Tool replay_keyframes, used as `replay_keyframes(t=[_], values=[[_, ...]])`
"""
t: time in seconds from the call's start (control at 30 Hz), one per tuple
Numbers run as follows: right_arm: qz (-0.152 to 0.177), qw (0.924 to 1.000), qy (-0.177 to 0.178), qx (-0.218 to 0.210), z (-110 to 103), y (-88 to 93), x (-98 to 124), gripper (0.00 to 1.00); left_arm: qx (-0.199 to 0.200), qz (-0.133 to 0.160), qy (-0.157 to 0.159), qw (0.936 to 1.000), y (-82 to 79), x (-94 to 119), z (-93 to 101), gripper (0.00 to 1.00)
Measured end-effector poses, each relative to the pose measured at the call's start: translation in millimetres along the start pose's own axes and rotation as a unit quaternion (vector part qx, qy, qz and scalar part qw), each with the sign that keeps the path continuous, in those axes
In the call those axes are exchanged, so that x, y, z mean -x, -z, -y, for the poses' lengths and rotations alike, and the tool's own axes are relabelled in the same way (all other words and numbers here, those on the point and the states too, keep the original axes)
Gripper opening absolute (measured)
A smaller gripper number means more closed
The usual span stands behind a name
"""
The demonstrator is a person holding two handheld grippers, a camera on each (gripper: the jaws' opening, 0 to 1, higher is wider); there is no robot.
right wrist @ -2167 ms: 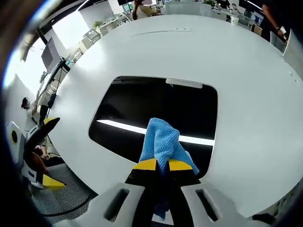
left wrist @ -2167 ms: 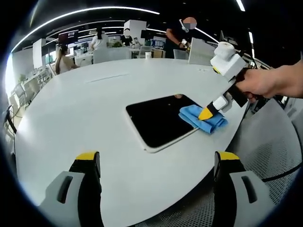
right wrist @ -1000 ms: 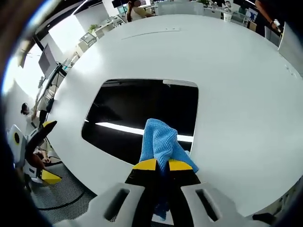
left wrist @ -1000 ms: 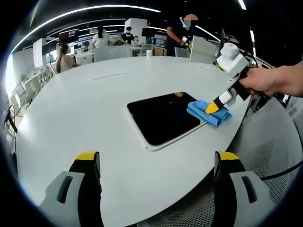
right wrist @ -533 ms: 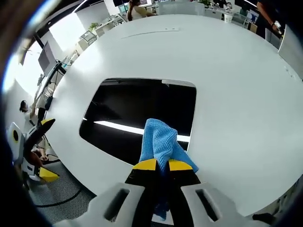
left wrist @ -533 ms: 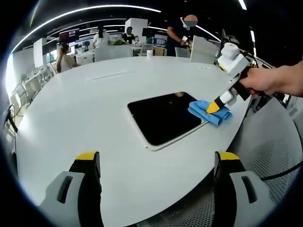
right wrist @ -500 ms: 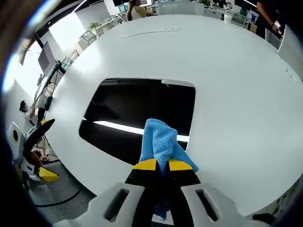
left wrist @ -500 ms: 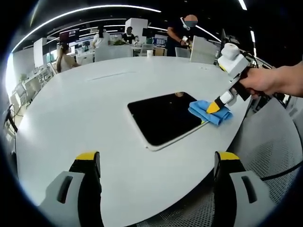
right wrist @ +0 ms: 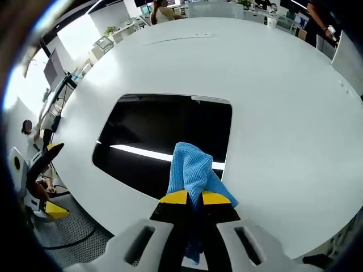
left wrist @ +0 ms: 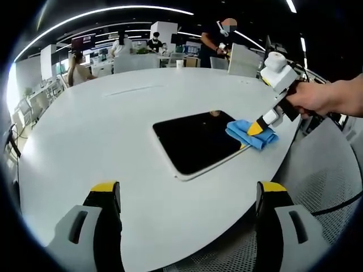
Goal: Wipe the mirror surface with the cleaning cloth until all visible marks leave the cleaned area.
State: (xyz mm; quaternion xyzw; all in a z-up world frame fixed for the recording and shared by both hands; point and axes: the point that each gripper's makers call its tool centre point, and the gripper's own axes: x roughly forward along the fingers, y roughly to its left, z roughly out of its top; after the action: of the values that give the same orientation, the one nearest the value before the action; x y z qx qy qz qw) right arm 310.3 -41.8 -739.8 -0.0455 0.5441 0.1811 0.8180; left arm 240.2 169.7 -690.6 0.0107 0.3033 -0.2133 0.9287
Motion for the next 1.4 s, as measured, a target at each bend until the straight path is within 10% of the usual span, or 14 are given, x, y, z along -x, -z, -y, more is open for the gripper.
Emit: replay_keyframes(t=[1.4], values=[[0.013,0.9996,0.023,0.012,19,-57.5,-23,0.00,0.008,0.011,-0.010,0.9999,-1.8,-2,-6.9,0.99]])
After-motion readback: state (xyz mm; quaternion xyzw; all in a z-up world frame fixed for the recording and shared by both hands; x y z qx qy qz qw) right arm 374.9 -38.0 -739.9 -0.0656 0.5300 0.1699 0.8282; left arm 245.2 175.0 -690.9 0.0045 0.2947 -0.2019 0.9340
